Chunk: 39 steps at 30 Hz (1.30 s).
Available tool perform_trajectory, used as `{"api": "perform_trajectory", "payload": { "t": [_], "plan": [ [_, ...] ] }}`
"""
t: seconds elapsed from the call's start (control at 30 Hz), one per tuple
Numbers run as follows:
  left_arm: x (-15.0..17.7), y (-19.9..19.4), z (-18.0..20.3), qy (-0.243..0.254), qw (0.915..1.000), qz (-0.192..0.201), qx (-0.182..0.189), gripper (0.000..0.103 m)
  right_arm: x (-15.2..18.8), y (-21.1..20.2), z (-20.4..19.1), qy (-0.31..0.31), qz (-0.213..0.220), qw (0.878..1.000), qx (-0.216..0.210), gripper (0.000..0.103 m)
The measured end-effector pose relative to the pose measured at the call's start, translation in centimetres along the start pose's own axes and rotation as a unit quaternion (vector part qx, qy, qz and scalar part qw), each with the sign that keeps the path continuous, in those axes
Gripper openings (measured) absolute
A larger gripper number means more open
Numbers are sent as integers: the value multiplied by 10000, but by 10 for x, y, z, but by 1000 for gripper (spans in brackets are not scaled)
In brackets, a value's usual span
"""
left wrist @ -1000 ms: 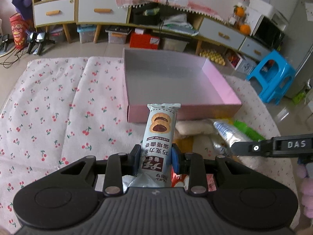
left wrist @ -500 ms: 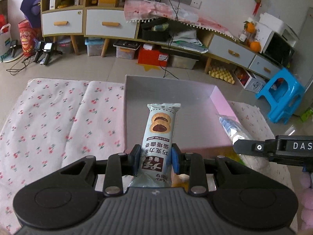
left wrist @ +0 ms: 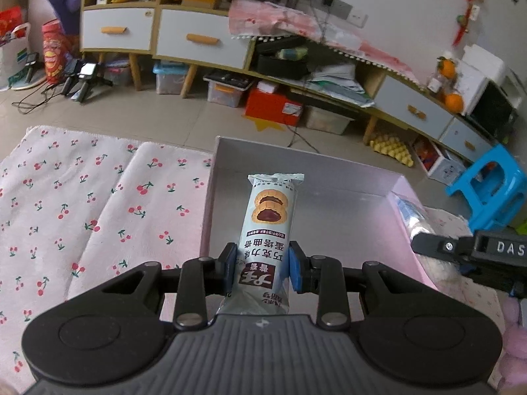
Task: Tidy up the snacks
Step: 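Carry both packets into the pink box and open both tools to release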
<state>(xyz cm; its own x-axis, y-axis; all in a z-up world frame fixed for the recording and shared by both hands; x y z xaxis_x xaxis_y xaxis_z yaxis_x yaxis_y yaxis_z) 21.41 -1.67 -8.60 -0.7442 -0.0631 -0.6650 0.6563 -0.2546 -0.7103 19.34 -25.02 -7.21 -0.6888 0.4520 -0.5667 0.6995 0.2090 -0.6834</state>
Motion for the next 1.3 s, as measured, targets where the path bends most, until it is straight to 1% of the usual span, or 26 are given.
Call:
{"api": "perform_trajectory", "payload": {
  "t": [0.1, 0.23, 0.3, 0.37, 0.5, 0.53, 0.6, 0.63, 0.67, 0.73, 0.93, 1.0, 1.13, 1.17, 1.3],
  "plan": [
    [-3, 5, 1, 31, 10000, 57, -71, 29, -1, 10, 7, 115, -19, 9999, 8, 29],
    [-4, 13, 9, 428, 9983, 48, -397, 30, -1, 20, 11, -35, 3, 9997, 225, 30],
    [-3, 15, 13, 480, 9980, 13, -417, 30, -2, 22, 10, -64, 29, 9997, 236, 30],
    [-3, 17, 13, 429, 9982, -53, -404, 30, -3, 23, 9, -97, 57, 9996, 268, 30],
    [-2, 18, 15, 419, 9983, -85, -393, 32, -3, 25, 5, -214, 72, 9991, 348, 33],
    [-2, 18, 16, 409, 9985, -82, -366, 35, -3, 26, 5, -218, 54, 9992, 344, 33],
    [-3, 17, 18, 438, 9986, -51, -304, 47, -3, 26, 4, -254, 17, 9991, 348, 33],
    [-4, 18, 19, 465, 9985, -58, -295, 60, -3, 26, 4, -250, 0, 9991, 350, 39],
    [-5, 17, 20, 482, 9984, -45, -302, 68, -4, 26, 4, -215, -14, 9992, 331, 42],
    [-7, 15, 21, 469, 9983, 11, -348, 72, -5, 24, 4, -150, 20, 9995, 292, 55],
    [-8, 16, 23, 482, 9983, -22, -314, 88, -8, 20, 6, -97, 48, 9994, 333, 63],
    [-8, 14, 25, 491, 9984, -48, -276, 89, -9, 18, 5, -86, 33, 9994, 332, 65],
    [-8, 5, 26, 509, 9983, -105, -271, 91, -10, 8, 4, -140, 65, 9991, 402, 75],
    [-8, 1, 27, 519, 9982, -94, -288, 93, -10, 4, 4, -152, 59, 9990, 409, 76],
    [-9, -17, 29, 634, 9974, -37, -333, 96, -11, -13, 3, -171, 12, 9986, 498, 80]
  ]
}}
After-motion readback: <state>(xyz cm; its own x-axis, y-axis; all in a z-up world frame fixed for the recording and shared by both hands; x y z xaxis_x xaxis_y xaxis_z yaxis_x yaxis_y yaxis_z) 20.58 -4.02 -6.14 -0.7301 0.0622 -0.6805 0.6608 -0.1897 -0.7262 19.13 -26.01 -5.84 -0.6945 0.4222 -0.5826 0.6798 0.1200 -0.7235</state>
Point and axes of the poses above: each gripper's, at about its wrist camera, not at the fingertips, and y roughly the way its jaws point, z to its right, x to its underside, the point moved 6 cm from there along y, roughly the way its jaws point, and after that the axes turned 2 degrees about -x, right-handed, at the moved point
